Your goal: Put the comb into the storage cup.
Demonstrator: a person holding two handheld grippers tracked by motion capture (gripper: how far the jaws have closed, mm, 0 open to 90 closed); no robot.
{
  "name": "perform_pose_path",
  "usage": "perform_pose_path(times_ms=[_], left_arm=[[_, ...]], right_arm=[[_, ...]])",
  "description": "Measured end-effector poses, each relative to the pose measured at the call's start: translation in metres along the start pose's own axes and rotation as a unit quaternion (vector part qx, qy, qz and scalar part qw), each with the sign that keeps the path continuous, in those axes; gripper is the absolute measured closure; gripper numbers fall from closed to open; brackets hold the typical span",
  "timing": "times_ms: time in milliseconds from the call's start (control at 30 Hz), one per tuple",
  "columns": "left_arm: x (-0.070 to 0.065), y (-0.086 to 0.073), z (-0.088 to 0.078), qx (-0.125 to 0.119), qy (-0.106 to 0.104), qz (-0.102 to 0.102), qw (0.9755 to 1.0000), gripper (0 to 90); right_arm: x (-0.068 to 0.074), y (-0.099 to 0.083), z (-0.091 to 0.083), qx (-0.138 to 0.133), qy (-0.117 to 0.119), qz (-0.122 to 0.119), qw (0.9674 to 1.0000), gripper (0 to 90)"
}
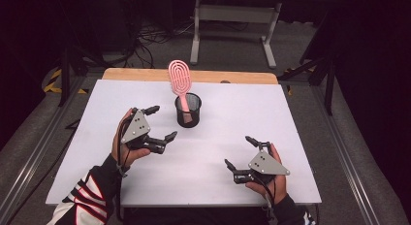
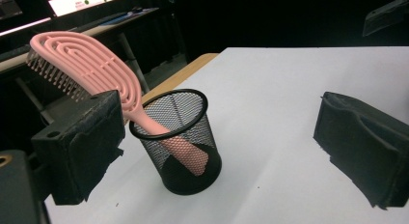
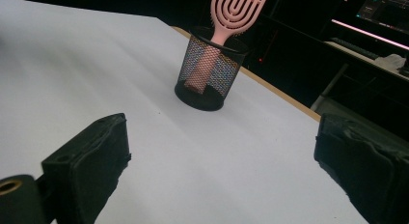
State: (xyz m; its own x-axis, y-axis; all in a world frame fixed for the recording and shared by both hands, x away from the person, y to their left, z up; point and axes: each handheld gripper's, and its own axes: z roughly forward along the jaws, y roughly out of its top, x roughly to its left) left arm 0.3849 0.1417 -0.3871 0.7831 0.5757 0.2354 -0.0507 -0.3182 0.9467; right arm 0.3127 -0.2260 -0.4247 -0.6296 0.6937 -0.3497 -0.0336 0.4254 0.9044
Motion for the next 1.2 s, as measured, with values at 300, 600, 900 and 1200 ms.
perform_pose_path(times_ms=[300,600,900,1200], left_arm=[[-0.008,-0.002,-0.006,0.003,-0.006,0.009,0.9999,4.5],[-0.015,-0.006,-0.016,0.007,-0.006,0.014,0.9999,4.3],[-0.018,-0.012,-0.026,0.015,-0.001,0.018,0.9997,4.4],[-0.02,-0.019,-0.036,0.02,0.004,0.019,0.9996,4.4]], right_arm=[[0.0,0.0,0.0,0.0,0.0,0.0,1.0,5.7],[0.001,0.001,-0.001,-0.001,-0.002,0.0,1.0,5.6],[0.0,0.002,-0.002,-0.004,-0.005,0.0,1.0,5.6],[0.0,0.003,-0.004,-0.008,-0.007,-0.002,0.9999,5.7]])
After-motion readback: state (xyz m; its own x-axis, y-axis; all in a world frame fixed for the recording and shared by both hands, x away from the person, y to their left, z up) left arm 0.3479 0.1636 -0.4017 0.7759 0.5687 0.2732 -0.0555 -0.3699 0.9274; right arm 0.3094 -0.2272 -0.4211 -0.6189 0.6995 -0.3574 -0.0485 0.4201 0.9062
